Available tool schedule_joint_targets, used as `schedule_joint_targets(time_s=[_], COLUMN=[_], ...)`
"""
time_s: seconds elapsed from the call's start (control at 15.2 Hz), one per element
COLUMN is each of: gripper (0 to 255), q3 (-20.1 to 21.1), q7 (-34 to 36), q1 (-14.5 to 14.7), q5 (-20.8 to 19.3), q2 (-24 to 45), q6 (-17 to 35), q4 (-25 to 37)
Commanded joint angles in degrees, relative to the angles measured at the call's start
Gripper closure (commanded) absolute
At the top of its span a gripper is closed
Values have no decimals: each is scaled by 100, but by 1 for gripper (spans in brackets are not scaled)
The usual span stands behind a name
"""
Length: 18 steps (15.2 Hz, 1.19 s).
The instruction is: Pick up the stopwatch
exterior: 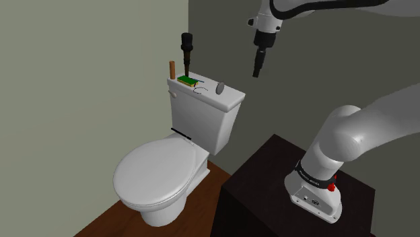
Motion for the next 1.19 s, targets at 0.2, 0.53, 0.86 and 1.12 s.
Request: schedule_joint_targets(time_s=[0.2,0.53,0.86,1.12], gripper=[0,0,0,0], q3=[-605,-1064,-1335,-1362], q7=[-1660,-3232,-4777,-5952], q1=[181,368,495,490], q5=[-340,-427,-283,-79], q2=[878,1929,3073,3998], q6=[571,1094,1529,1785], q4=[269,785,1483,2142])
